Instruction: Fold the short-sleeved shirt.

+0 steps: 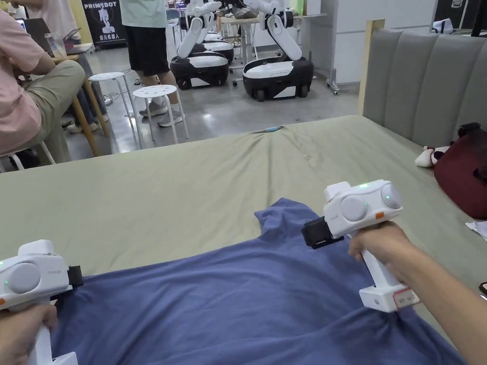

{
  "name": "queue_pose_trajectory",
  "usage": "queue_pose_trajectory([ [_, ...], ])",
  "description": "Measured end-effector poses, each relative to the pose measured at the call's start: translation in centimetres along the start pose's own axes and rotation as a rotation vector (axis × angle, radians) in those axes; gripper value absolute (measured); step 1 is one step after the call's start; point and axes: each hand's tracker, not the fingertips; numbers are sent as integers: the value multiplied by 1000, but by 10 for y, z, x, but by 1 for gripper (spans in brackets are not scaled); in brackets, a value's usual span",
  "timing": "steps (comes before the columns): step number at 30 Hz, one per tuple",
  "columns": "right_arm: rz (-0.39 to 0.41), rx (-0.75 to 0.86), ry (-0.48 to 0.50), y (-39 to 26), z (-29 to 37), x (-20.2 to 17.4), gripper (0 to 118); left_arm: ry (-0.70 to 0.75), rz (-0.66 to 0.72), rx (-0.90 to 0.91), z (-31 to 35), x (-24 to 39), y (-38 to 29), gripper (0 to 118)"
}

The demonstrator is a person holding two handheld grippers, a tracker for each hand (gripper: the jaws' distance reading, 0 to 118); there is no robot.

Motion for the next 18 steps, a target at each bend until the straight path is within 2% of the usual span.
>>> queue_pose_trajectory([
  [2, -27, -1, -15, 11, -12, 5, 110, -7, -5, 3, 0, -3, -3, 3],
  [8, -70, -72, -16, 31, -64, 23, 109, -28, -29, -4, -6, -8, -5, 3],
  [12, -142, -32, -16, 44, -85, 33, 84, -46, -2, 9, -3, -12, -5, 3],
  [14, -142, -75, 24, 47, -95, 33, 83, -51, 6, 11, -2, -13, -5, 3],
  [16, -101, -171, 40, 41, -105, 22, 83, -49, -3, 12, -2, -12, -6, 3],
  [17, -55, -104, -16, 39, -100, 17, 83, -48, -9, 14, -2, -12, -6, 3],
  [18, -37, -90, -9, 38, -96, 14, 79, -45, -17, 14, -3, -11, -7, 3],
])
